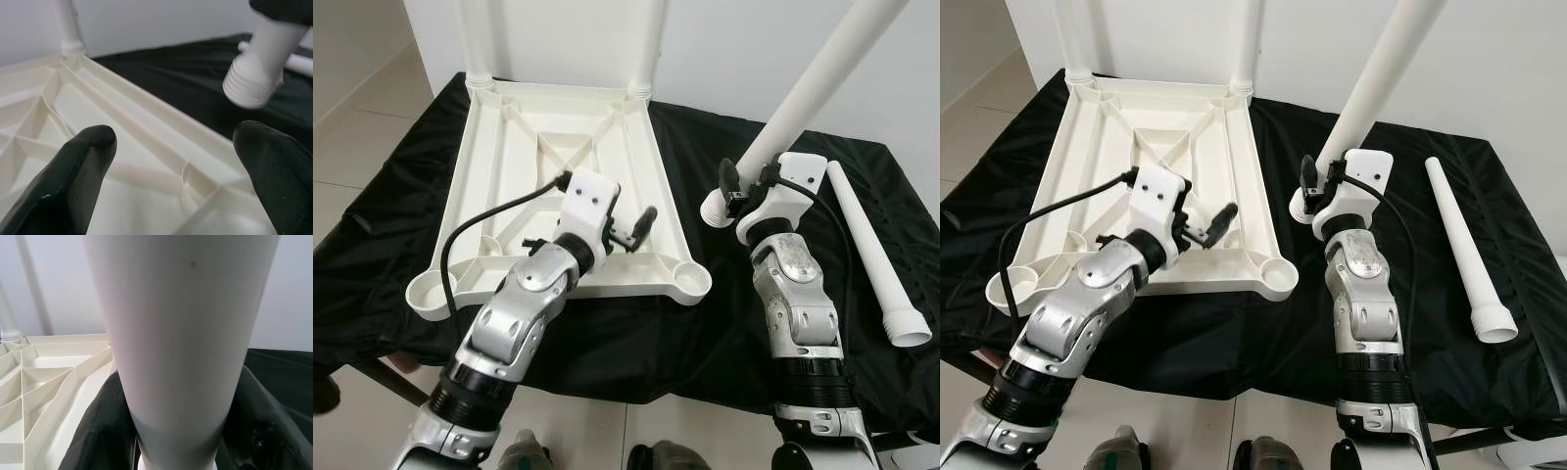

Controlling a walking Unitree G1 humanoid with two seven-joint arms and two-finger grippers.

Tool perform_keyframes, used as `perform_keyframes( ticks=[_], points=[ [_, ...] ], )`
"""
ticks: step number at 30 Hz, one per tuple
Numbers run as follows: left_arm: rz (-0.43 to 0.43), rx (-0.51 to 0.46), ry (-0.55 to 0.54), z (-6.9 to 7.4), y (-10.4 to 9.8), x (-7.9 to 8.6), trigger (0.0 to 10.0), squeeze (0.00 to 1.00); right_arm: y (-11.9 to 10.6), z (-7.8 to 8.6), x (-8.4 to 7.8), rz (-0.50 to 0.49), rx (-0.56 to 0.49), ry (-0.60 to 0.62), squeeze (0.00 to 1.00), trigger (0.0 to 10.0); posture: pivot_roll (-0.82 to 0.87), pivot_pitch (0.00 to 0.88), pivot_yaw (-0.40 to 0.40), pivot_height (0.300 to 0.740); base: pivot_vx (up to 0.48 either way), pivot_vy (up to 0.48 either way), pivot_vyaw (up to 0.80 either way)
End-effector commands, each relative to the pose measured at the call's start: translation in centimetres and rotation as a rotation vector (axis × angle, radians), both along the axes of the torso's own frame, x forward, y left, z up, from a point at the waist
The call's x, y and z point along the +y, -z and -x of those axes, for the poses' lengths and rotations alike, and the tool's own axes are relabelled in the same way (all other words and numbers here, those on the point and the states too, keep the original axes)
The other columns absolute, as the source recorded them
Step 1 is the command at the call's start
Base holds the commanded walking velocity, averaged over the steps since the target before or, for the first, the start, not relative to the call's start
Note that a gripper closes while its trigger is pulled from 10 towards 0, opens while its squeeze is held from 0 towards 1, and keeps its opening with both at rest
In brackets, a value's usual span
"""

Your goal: Building children table

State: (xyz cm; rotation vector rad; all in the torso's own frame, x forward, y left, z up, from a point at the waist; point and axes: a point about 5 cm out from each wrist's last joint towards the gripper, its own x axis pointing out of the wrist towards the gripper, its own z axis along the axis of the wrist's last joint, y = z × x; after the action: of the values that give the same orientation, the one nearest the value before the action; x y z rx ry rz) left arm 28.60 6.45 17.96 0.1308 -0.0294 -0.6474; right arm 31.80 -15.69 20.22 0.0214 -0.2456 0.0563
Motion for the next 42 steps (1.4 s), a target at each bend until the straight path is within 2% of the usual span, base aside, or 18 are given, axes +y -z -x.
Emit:
perform_keyframes(
  ticks=[1, 4, 8, 11, 15, 17, 19, 21, 23, 31, 39, 42],
  points=[
    [-0.096, -0.05, 0.069, 0.7, 0.7, -0.3, 10.0, 0.0, 0.0, -0.2, -0.2, 0.015, -0.014, 0.003, 0.0, 10.0, 0.09, 0.003, -0.106, 0.74, 0.0, 0.0, 0.0],
    [-0.143, -0.057, 0.128, 1.0, 1.4, -0.5, 10.0, 0.0, 0.0, -0.4, -0.1, 0.02, -0.017, -0.002, 0.0, 10.0, 0.09, 0.001, -0.107, 0.74, 0.0, 0.0, 0.0],
    [-0.163, -0.05, 0.192, 1.0, 1.8, -0.8, 10.0, 0.0, -0.2, -0.6, 0.0, 0.021, -0.018, -0.013, 0.0, 10.0, 0.09, 0.014, -0.11, 0.74, 0.0, 0.0, 0.0],
    [-0.175, -0.041, 0.282, 1.0, 2.0, -1.4, 10.0, 0.0, -0.6, -1.0, 0.2, 0.026, -0.03, -0.022, 0.0, 10.0, 0.09, 0.042, -0.109, 0.74, 0.0, 0.0, 0.0],
    [-0.204, -0.044, 0.299, 0.9, 2.1, -1.6, 10.0, 0.0, -0.8, -1.1, 0.2, 0.029, -0.035, -0.025, 0.0, 10.0, 0.09, 0.046, -0.108, 0.74, 0.0, 0.0, 0.0],
    [-0.238, -0.011, 0.338, 0.9, 3.1, -1.9, 10.0, 0.0, -0.9, -1.2, 0.2, 0.037, -0.042, -0.033, 0.0, 10.0, 0.09, 0.037, -0.109, 0.74, 0.0, 0.0, 0.0],
    [-0.238, -0.011, 0.338, 0.9, 3.1, -1.9, 10.0, 0.0, -0.9, -1.2, 0.2, 0.037, -0.042, -0.033, 0.0, 10.0, 0.09, 0.037, -0.109, 0.74, 0.0, 0.0, 0.0],
    [-0.293, 0.04, 0.391, 1.2, 4.6, -2.1, 10.0, 0.0, -1.0, -1.2, 0.2, 0.042, -0.047, -0.035, 0.0, 10.0, 0.08, 0.044, -0.108, 0.74, 0.0, 0.0, 0.0],
    [-0.324, 0.043, 0.413, 1.3, 5.1, -2.1, 10.0, 0.0, -1.0, -1.2, 0.2, 0.044, -0.049, -0.035, 0.0, 10.0, 0.08, 0.043, -0.106, 0.74, 0.0, 0.0, 0.0],
    [-0.396, 0.109, 0.417, 1.1, 7.3, -1.2, 10.0, 0.0, -1.2, -1.1, 0.2, 0.044, -0.056, -0.032, 0.0, 10.0, 0.07, 0.046, -0.1, 0.74, 0.0, 0.0, 0.0],
    [-0.435, 0.125, 0.375, 0.5, 7.8, -0.8, 10.0, 0.0, -1.2, -1.1, 0.1, 0.048, -0.057, -0.027, 0.0, 10.0, 0.07, 0.039, -0.1, 0.74, 0.0, 0.0, 0.0],
    [-0.445, 0.147, 0.324, -0.4, 7.7, -0.7, 10.0, 0.0, -1.2, -1.1, 0.1, 0.052, -0.058, -0.027, 0.0, 10.0, 0.07, 0.03, -0.098, 0.74, 0.0, 0.0, 0.0]
  ],
)
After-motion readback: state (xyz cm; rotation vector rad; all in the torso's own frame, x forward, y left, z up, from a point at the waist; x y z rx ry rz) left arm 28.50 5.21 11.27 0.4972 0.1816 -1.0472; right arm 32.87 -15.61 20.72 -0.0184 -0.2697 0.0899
